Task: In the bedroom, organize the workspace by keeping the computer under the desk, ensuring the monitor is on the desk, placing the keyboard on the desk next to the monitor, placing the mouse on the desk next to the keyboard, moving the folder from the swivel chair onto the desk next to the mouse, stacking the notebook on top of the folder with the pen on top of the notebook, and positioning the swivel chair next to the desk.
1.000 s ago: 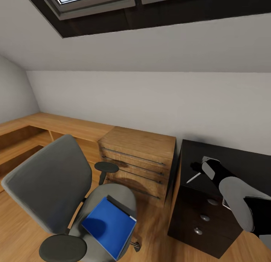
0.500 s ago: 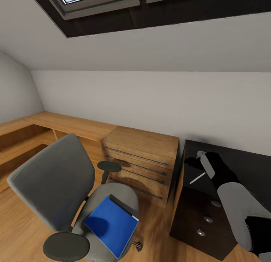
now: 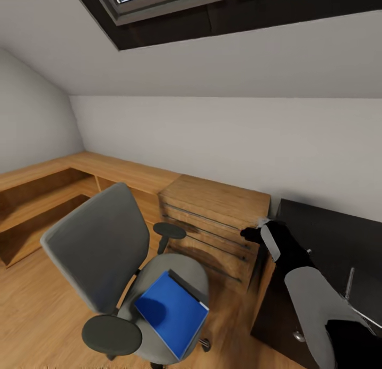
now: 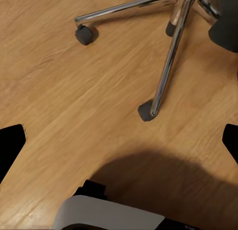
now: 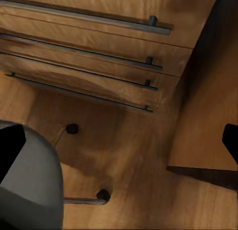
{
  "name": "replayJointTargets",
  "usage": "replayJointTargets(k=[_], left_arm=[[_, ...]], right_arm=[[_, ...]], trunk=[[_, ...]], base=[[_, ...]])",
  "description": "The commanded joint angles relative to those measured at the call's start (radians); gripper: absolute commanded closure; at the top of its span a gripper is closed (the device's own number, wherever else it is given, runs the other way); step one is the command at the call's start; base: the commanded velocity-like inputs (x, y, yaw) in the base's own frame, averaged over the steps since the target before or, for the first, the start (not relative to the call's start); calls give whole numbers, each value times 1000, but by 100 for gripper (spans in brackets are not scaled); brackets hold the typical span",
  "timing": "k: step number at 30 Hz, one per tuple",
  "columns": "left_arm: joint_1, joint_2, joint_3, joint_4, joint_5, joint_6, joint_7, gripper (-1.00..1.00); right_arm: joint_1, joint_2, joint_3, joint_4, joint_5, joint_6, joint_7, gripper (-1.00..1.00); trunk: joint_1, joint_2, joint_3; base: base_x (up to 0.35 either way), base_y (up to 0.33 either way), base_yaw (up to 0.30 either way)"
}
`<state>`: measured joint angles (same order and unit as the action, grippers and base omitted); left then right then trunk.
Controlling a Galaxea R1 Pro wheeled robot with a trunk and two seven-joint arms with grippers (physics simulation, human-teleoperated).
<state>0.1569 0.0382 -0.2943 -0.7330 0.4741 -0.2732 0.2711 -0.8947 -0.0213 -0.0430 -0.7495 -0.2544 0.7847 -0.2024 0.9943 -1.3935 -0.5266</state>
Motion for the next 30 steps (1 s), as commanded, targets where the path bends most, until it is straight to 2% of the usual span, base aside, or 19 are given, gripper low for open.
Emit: replayJointTargets(k=[1, 11, 30], left_arm=[[0, 2, -8, -2, 9, -4, 8, -100], [0, 2, -8, -1, 9, -4, 8, -100], [0, 6, 8, -2, 11, -8, 16, -100]], right_arm=[[4, 12, 0, -1, 8, 2, -10, -100], [17, 71, 0, 2, 90, -5, -20, -100], [32, 89, 8, 4, 99, -25, -19, -100]], trunk=[[0, -1, -2], [0, -1, -12], [0, -1, -30]], base=[[0, 0, 209], [0, 0, 209], [0, 0, 209]])
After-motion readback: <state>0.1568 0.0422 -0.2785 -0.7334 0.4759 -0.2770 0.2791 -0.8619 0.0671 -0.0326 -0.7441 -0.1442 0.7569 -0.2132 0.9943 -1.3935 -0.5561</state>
